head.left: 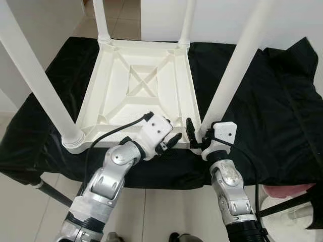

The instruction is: Building children table

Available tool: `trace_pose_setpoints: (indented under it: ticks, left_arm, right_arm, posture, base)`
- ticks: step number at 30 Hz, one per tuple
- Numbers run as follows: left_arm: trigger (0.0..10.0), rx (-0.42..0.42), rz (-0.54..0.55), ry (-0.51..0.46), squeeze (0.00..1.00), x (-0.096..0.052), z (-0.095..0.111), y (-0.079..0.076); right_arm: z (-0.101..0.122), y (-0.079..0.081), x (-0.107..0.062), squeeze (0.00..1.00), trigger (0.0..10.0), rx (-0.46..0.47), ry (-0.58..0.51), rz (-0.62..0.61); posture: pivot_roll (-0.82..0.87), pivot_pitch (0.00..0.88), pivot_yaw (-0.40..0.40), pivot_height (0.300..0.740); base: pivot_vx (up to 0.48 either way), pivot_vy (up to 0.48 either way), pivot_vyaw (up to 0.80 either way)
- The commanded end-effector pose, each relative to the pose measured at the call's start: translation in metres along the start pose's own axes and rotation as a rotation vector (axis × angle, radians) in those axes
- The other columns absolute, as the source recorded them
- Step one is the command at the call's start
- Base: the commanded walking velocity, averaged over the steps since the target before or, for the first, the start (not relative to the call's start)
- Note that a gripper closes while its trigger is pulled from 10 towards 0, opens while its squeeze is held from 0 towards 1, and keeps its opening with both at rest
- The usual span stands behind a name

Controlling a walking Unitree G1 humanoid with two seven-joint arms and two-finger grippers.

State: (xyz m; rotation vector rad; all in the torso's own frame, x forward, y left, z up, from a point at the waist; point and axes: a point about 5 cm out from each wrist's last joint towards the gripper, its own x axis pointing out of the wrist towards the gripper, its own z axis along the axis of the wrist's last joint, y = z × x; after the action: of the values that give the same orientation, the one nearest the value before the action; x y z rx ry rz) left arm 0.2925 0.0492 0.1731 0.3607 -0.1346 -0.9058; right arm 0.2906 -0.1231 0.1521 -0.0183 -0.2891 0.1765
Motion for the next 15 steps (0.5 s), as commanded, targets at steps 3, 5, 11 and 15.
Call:
trace_pose_setpoints:
  ticks: [3,5,11,15]
  left_arm:
    - [10.0,-0.044,-0.132,-0.002,0.00,-0.008,-0.004,-0.015]
    - [10.0,-0.053,-0.163,0.002,0.00,-0.012,-0.006,-0.018]
    - [10.0,-0.081,-0.200,-0.002,0.00,-0.019,-0.006,-0.021]
    - [10.0,-0.099,-0.254,-0.001,0.00,-0.031,-0.006,-0.026]
  right_arm:
    - [0.000,0.001,-0.004,0.00,10.0,-0.003,-0.007,0.056]
    - [0.001,0.002,-0.005,0.00,10.0,-0.015,-0.010,0.107]
    - [0.004,-0.004,-0.008,0.00,10.0,-0.030,-0.015,0.177]
    - [0.007,-0.017,-0.010,0.00,10.0,-0.048,-0.004,0.255]
  posture:
    - [-0.02,0.112,0.004,0.740]
    - [-0.02,0.112,-0.004,0.740]
    - [-0.02,0.107,-0.021,0.740]
    - [-0.01,0.097,-0.036,0.740]
  base:
    - [0.000,0.000,0.00]
    - [0.000,0.000,0.00]
    - [0.000,0.000,0.00]
    - [0.000,0.000,0.00]
